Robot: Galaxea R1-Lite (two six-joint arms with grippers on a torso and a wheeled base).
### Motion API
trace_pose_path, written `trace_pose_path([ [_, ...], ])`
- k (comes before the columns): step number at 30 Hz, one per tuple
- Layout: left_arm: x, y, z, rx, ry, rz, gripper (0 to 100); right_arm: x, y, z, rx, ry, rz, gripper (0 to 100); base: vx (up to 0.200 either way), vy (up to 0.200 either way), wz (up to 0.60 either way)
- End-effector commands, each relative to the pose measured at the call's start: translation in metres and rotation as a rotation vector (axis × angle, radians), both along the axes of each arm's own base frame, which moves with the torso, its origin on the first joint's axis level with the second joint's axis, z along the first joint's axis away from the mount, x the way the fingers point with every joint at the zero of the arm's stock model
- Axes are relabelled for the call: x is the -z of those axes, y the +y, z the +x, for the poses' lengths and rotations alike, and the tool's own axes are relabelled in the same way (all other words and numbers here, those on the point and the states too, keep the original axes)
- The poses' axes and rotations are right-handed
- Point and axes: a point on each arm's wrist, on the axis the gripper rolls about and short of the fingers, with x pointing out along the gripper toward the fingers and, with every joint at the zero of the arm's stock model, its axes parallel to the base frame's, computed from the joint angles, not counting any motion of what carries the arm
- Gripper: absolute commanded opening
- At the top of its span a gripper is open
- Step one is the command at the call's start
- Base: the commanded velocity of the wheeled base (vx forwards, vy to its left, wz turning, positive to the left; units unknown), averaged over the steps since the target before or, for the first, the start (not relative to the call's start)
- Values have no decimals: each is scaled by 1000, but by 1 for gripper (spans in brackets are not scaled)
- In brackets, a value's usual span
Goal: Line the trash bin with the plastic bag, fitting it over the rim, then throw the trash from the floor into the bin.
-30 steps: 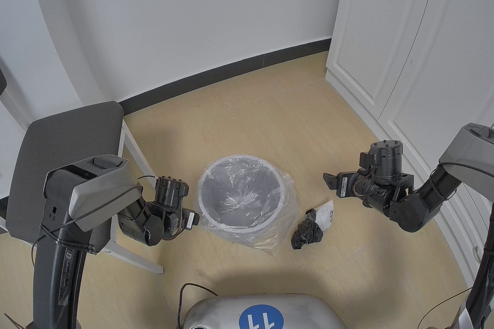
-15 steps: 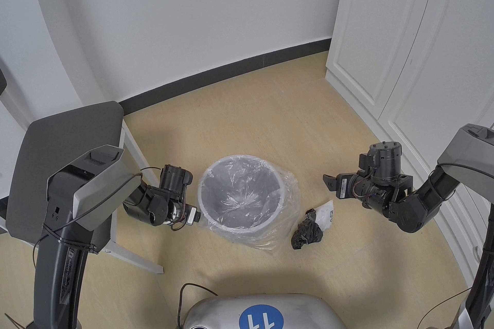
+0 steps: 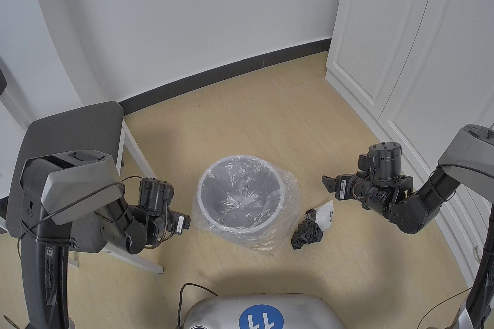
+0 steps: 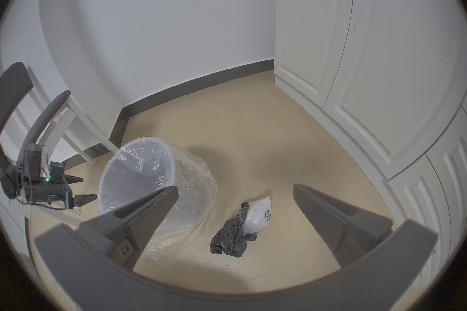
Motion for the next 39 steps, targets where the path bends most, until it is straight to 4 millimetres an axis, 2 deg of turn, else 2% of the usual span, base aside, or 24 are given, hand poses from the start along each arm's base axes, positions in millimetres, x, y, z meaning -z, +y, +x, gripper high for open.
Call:
trace_pose_path([
  [1, -34, -2, -54, 53, -145, -52, 100, 0, 2, -1, -18, 4, 4, 100, 0, 0, 0],
  [5, -43, -16, -67, 111, -178, -60, 100, -1, 2, -1, -17, 0, 8, 100, 0, 0, 0],
  [10, -58, -53, -77, 252, -215, -43, 100, -4, -1, 0, -10, -7, 9, 100, 0, 0, 0],
  [12, -60, -67, -76, 293, -216, -32, 100, -8, -2, 0, -9, -17, 14, 100, 0, 0, 0],
  [14, -61, -70, -75, 301, -214, -29, 100, -8, -2, -1, -10, -18, 15, 100, 0, 0, 0],
  [15, -63, -83, -69, 334, -201, -28, 100, -12, -3, -2, -14, -26, 22, 100, 0, 0, 0],
  [19, -62, -95, -61, 418, -155, -36, 100, -17, -5, -3, -12, -34, 26, 100, 0, 0, 0],
  [25, -48, -98, -55, 615, -126, 23, 100, -20, -11, -2, -11, -40, 33, 100, 0, 0, 0],
  [31, -10, -96, -30, 707, -68, 153, 100, -21, -14, -5, -20, -38, 37, 100, 0, 0, 0],
  [34, -4, -99, -23, 732, -49, 178, 100, -22, -16, -4, -19, -40, 32, 100, 0, 0, 0],
  [39, -8, -102, -20, 807, -26, 168, 100, -21, -20, -3, -22, -41, 22, 100, 0, 0, 0],
])
